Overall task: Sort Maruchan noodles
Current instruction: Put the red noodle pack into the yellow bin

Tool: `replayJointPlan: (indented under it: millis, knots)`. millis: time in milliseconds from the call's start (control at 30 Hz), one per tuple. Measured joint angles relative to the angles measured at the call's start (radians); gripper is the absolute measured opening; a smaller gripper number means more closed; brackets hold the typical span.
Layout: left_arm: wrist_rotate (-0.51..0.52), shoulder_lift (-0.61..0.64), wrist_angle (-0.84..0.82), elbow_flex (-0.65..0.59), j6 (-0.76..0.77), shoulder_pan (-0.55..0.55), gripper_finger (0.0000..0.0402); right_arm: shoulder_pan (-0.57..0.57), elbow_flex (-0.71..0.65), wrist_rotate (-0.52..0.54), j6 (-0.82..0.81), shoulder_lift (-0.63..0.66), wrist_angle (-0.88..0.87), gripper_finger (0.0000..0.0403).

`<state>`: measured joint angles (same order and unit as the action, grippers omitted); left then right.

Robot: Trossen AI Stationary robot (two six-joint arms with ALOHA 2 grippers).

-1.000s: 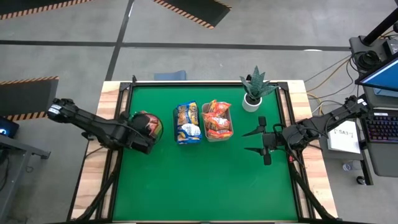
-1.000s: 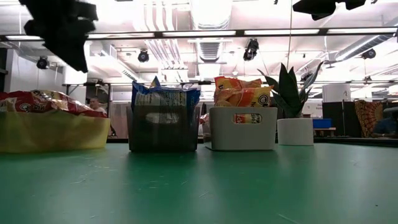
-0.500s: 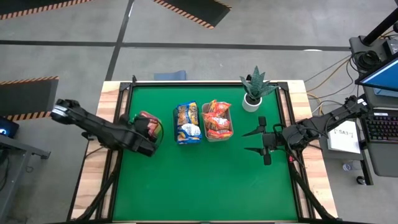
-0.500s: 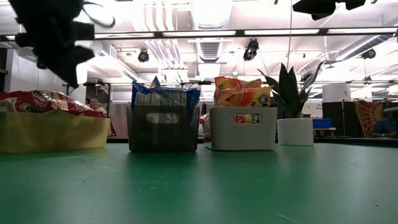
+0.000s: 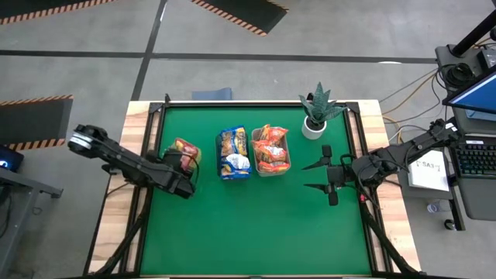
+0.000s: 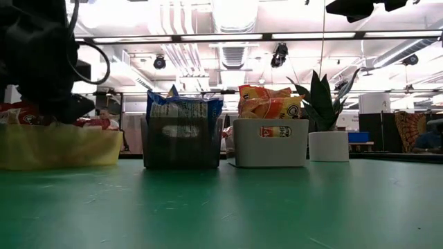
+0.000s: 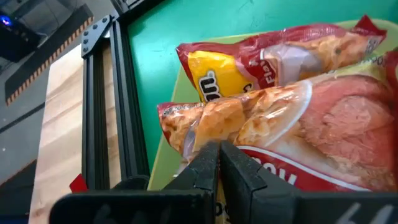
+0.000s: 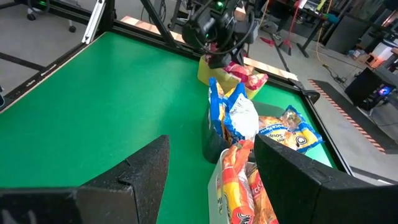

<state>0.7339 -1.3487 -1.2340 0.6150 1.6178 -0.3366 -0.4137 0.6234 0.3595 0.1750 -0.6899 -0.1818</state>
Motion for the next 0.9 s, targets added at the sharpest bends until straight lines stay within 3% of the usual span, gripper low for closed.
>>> replayJointPlan:
  millis: [300, 500, 700, 900]
  knots:
    - [-0.018, -0.008, -0.110, 0.138, -0.069, 0.000, 0.0000, 0.000, 0.000, 0.000, 0.000, 0.000, 0.000, 0.0224]
    - [0.104, -0.008, -0.116, 0.206, -0.098, 0.000, 0.0000, 0.000, 0.000, 0.000, 0.000, 0.000, 0.001, 0.0224]
    - [0.168, -0.008, -0.066, 0.118, -0.034, 0.000, 0.0000, 0.000, -0.002, 0.000, 0.001, 0.000, 0.000, 0.0224]
    - [0.184, -0.008, 0.168, -0.048, 0.018, 0.000, 0.0000, 0.000, -0.002, 0.000, 0.001, 0.000, 0.001, 0.0224]
